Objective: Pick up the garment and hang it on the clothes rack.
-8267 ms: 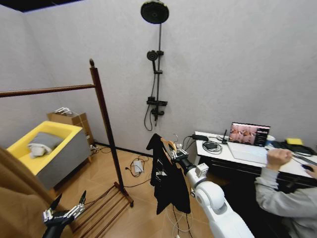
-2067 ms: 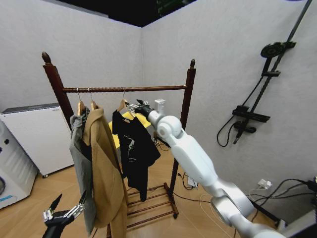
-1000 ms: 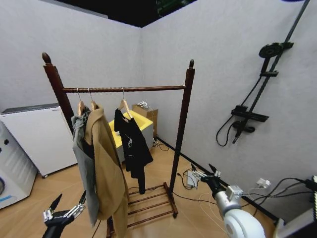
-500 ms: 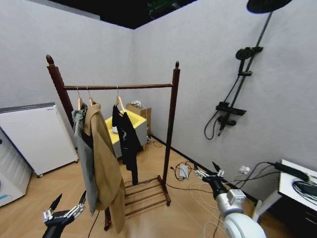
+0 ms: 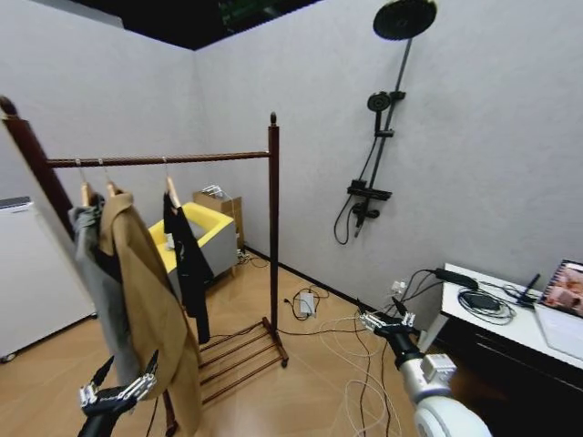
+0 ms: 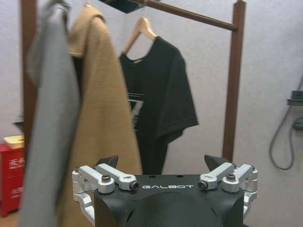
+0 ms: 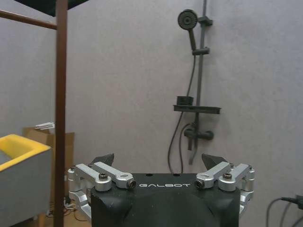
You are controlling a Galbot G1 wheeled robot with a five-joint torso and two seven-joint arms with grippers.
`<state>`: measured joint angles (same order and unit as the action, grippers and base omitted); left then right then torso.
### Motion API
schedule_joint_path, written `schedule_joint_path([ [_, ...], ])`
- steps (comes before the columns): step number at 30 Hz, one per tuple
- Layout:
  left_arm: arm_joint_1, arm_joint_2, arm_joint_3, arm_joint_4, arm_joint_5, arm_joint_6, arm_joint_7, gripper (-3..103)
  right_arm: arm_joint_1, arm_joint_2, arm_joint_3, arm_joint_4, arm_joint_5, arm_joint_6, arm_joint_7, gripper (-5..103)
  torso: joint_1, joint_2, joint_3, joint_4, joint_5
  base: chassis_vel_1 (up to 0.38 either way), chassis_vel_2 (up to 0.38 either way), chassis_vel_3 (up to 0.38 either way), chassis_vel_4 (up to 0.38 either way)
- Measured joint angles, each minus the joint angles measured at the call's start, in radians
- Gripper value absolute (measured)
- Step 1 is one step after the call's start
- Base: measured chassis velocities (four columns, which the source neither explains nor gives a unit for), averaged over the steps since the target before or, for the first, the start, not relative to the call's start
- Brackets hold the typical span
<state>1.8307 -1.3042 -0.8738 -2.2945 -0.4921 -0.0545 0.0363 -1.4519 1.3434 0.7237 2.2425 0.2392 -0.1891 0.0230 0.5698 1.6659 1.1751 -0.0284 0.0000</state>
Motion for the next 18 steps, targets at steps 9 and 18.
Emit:
schedule_joint_path([
  [9,0.0,0.0,0.0,0.0,0.0,0.0,0.0,100,-0.003,0.001,0.005,-0.004,0.004,0.016,0.0,100,-0.001,0.0,0.0,0.0,0.0003,-0.076,-0.183,-0.165,-0.082],
  [18,0.0,0.0,0.0,0.0,0.0,0.0,0.0,100,-0.008,0.001,0.006,-0.005,0.006,0.024,0.0,100,-0.001,0.001,0.0,0.0,0.0002,-0.042,-0.208,-0.196,-0.046],
])
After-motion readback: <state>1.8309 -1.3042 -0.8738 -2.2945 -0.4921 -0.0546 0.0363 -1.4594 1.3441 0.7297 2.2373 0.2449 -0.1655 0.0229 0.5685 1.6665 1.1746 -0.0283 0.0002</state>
